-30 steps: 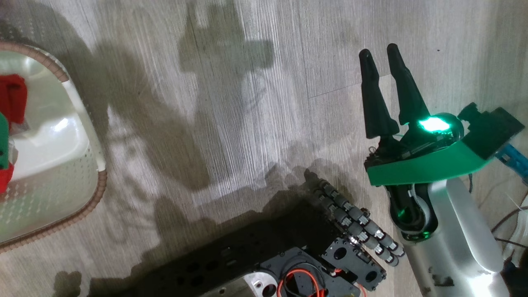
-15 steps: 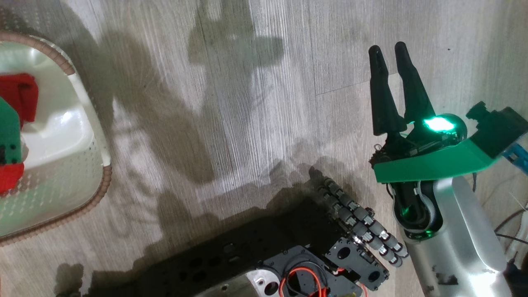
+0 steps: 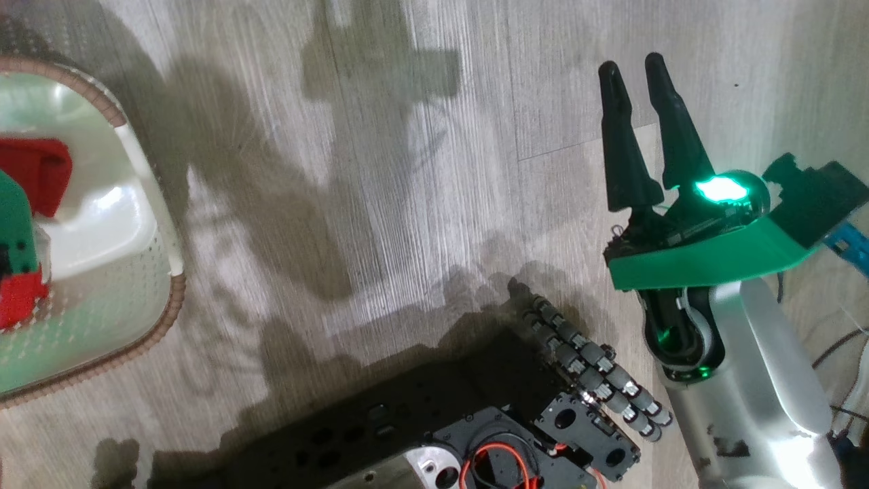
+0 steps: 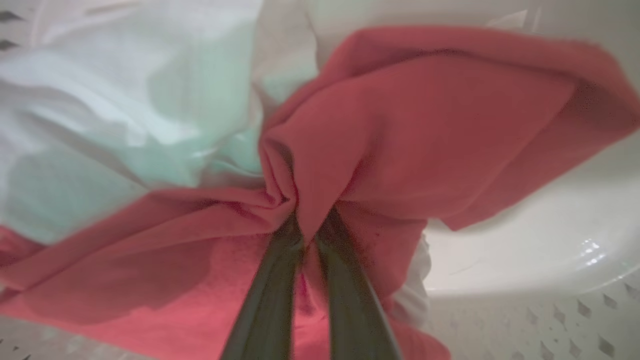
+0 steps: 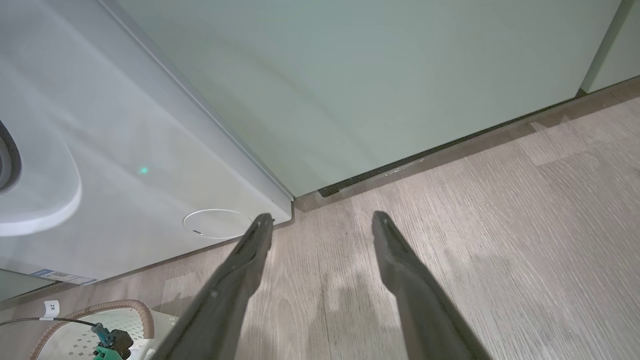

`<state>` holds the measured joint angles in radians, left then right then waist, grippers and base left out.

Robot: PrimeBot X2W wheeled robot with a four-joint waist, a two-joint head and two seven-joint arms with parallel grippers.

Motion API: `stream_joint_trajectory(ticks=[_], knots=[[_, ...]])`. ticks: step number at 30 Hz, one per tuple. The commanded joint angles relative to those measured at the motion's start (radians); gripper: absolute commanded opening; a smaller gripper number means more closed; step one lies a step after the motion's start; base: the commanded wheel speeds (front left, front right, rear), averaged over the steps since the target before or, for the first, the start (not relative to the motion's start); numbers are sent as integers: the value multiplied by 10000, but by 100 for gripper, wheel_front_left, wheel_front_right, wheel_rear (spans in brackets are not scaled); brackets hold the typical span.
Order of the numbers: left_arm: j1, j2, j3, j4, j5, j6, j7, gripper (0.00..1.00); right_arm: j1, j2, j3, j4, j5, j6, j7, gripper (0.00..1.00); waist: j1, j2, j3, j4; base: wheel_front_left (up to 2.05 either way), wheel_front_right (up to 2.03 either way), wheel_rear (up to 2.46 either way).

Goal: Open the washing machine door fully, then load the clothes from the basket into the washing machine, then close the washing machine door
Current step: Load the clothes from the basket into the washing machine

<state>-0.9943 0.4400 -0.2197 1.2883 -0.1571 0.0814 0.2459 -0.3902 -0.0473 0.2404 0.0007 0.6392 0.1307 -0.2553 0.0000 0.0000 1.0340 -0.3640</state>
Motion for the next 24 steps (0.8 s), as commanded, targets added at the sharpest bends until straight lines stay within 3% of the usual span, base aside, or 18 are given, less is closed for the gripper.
stream_joint_trajectory(ticks=[1, 8, 19, 24], knots=[[624, 250, 251, 24, -109, -51, -10, 0, 276, -30, 204, -202, 48, 0, -65, 100, 0, 0, -116, -83, 0, 0, 0], [828, 333, 241, 24, -258, -35, -90, 0, 17, -30, 253, -118, 127, 0, -65, 100, 0, 0, -680, -245, 0, 0, 0], [1694, -366, 307, 24, -659, -14, -717, 0, 231, -30, -111, 254, -254, 0, -65, 100, 0, 0, -2551, 343, 0, 0, 0], [2231, -556, 249, 11, -758, -211, -1444, 0, 311, -30, -222, 364, -379, 0, -65, 100, 0, 0, -3404, 583, 0, 0, 0]])
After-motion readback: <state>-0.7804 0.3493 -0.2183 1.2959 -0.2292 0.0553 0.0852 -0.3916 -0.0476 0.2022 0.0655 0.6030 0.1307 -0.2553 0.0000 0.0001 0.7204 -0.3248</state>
